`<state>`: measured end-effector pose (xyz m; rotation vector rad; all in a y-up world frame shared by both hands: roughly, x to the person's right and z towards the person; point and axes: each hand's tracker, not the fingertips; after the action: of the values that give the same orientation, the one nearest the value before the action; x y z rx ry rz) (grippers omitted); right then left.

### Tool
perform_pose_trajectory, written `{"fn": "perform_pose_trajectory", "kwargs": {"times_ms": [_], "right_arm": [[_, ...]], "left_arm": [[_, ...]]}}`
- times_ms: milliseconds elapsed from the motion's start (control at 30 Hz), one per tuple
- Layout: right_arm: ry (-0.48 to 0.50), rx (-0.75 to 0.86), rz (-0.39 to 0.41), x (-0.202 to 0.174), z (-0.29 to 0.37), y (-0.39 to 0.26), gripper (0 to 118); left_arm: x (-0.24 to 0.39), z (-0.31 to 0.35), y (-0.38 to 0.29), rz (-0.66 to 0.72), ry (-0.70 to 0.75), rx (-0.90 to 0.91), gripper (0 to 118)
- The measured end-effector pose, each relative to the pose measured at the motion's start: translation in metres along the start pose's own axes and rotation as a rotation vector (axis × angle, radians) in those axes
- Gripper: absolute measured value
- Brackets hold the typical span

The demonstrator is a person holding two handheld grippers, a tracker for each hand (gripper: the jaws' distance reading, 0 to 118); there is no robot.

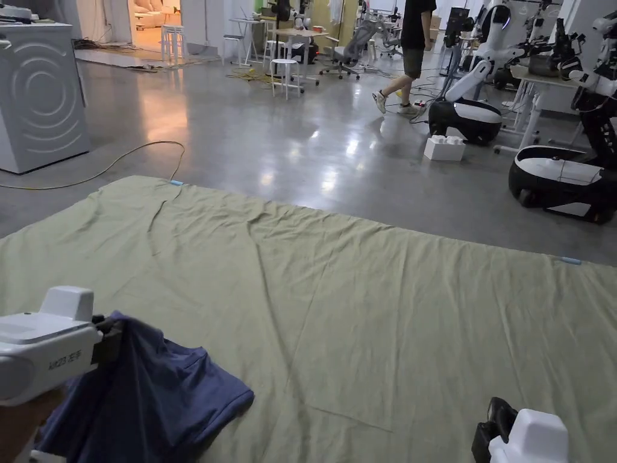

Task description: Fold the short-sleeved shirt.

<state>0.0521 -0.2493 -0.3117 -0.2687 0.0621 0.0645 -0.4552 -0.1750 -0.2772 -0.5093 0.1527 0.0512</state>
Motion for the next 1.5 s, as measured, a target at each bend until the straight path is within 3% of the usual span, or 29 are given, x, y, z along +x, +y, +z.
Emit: {"fn": "perform_pose_trajectory", "kwargs": {"times_ms": [333, 633, 900, 1233, 1267, 1367, 1500], "right_arm": [[-0.057, 0.048, -0.040, 0.040, 0.017, 0.012, 1], [-0.137, 0.075, -0.072, 0.087, 0.037, 0.014, 1], [-0.202, 0.066, -0.105, 0.125, 0.051, 0.003, 1], [-0.232, 0.004, -0.123, 0.143, 0.054, -0.021, 1], [-0.230, -0.003, -0.124, 0.142, 0.053, -0.022, 1], [-0.218, -0.021, -0.124, 0.139, 0.050, -0.025, 1], [-0.189, -0.032, -0.111, 0.131, 0.047, -0.021, 1]], "left_arm": [[0.128, 0.012, 0.070, -0.099, -0.233, 0.175, 3], [0.276, 0.021, 0.074, -0.138, -0.485, 0.205, 3], [0.370, 0.006, 0.028, -0.160, -0.651, 0.111, 3], [0.405, 0.001, -0.076, -0.242, -0.744, -0.069, 5], [0.406, 0.001, -0.086, -0.248, -0.733, -0.070, 14], [0.406, 0.003, -0.105, -0.286, -0.717, -0.093, 59], [0.391, 0.010, -0.106, -0.282, -0.639, -0.018, 62]]}}
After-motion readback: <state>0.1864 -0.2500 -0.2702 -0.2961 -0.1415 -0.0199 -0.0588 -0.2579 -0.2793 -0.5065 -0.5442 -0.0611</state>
